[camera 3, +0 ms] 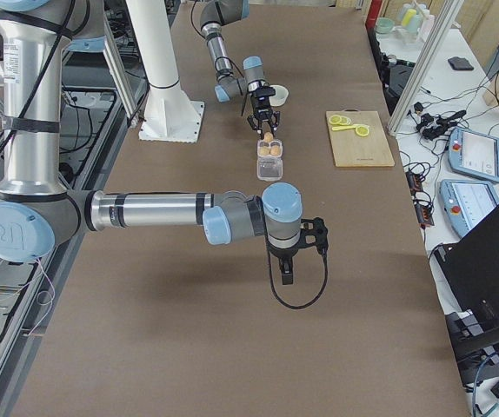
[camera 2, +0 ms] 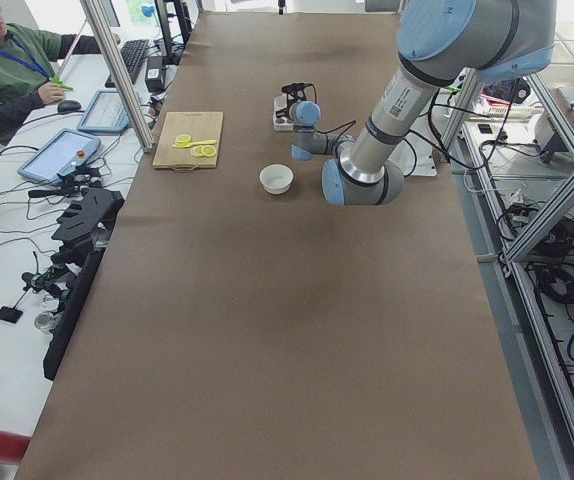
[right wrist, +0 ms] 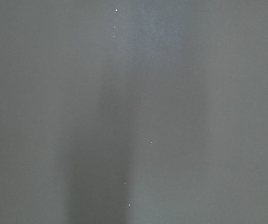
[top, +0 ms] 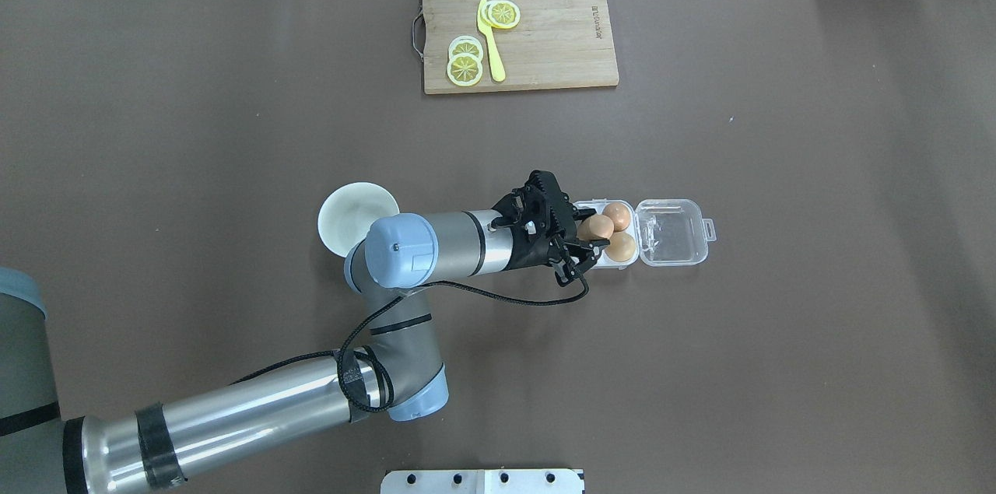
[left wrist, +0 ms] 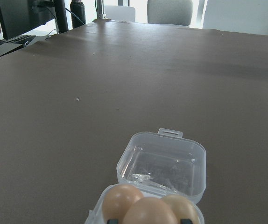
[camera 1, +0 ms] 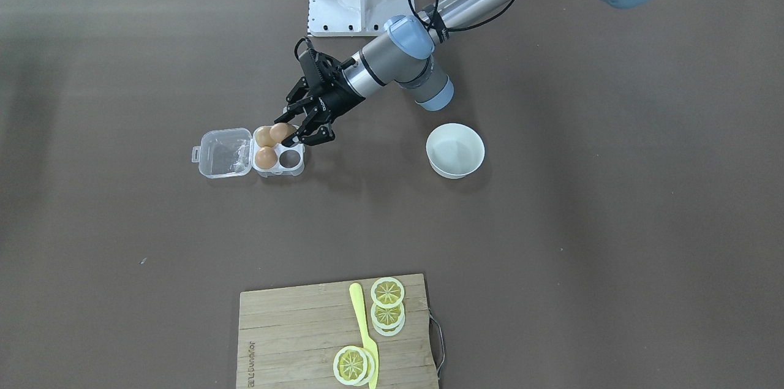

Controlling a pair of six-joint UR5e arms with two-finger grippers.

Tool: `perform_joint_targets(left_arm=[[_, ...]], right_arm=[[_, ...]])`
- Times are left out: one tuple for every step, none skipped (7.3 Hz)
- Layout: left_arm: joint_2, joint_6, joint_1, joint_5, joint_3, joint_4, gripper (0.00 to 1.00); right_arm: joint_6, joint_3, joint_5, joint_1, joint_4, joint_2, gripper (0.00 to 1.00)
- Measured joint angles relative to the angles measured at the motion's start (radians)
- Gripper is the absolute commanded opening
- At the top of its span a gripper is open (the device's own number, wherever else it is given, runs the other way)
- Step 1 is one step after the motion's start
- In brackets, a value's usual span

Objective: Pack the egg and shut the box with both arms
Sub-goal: 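Lower the egg into the empty slot and open the left gripper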

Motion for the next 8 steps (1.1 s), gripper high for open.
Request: perform_joint_targets(left_arm=[[0.001,0.0,0.006,0.001,0.001,0.0,0.0],[0.001,0.0,0.012,0.002,0.001,0.0,0.0],[0.001,0.0,0.018,0.003,0.001,-0.001,0.0],[0.001,0.0,0.024,0.003,0.001,-0.001,0.0],[0.001,0.0,0.027,0.008,0.0,-0.001,0.0],[0.001,0.0,0.029,0.015,-0.001,-0.001,0.02],[-0.001,0.0,0.029,0.02,-0.001,-0.001,0.03],[-0.001,0.0,0.029,0.022,-0.002,-0.001,0.14]], right_arm=[[0.0,0.0,0.0,-0.001,0.0,0.0,1.0],[0.0,0.0,0.0,-0.001,0.0,0.0,1.0],[0.001,0.0,0.0,-0.001,0.0,0.0,1.0],[0.001,0.0,0.0,-0.001,0.0,0.0,1.0],[0.001,0.0,0.0,-0.001,0.0,0.0,1.0],[0.002,0.0,0.0,-0.001,0.0,0.0,1.0],[0.002,0.0,0.0,-0.001,0.0,0.0,1.0],[0.002,0.0,0.0,-0.002,-0.001,0.0,1.0]])
